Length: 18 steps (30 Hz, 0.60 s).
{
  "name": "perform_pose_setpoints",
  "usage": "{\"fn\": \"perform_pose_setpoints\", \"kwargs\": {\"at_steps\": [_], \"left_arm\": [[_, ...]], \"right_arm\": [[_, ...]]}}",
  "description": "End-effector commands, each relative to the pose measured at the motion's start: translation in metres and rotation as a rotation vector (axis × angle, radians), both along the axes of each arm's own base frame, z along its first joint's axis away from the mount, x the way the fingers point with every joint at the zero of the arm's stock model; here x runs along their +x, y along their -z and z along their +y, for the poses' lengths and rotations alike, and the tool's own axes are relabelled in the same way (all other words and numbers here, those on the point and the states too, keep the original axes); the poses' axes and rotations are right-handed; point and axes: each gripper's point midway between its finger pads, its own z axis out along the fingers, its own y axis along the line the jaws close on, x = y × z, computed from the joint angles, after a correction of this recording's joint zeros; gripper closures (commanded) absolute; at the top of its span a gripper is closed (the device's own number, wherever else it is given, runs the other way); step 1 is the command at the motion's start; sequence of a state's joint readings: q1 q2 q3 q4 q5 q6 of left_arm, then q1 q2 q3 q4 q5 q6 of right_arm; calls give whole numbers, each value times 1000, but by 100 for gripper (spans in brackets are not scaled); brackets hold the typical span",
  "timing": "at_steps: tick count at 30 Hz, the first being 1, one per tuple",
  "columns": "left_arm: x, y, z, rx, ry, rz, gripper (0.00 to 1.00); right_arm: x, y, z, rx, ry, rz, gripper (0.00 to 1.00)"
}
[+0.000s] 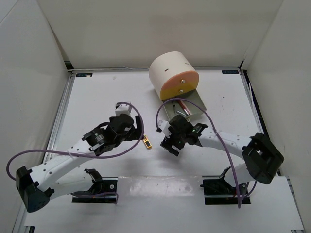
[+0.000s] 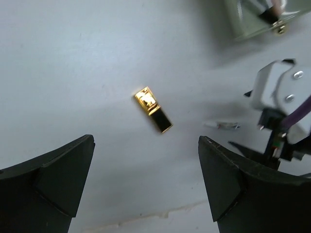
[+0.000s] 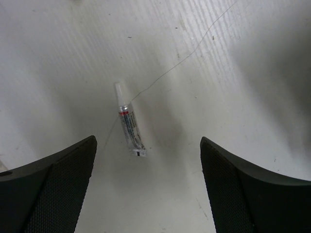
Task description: Organize the makeup
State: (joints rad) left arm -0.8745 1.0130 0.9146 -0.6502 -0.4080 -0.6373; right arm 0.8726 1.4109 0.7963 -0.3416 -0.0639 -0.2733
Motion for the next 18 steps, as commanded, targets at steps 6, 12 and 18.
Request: {"fn": "perform_pose_setpoints", "kwargs": {"at_steps": [6, 12, 18], "left_arm": [[-31, 28, 20, -102, -128, 130, 2], [-30, 36, 18, -66, -137, 171, 2], [-26, 41, 12, -33, -132, 196, 2]], "right_arm": [[17, 8, 13, -12, -61, -90, 19], [-4, 34, 4, -76, -72, -44, 34], [-7, 46, -1, -84, -34, -13, 62]]}}
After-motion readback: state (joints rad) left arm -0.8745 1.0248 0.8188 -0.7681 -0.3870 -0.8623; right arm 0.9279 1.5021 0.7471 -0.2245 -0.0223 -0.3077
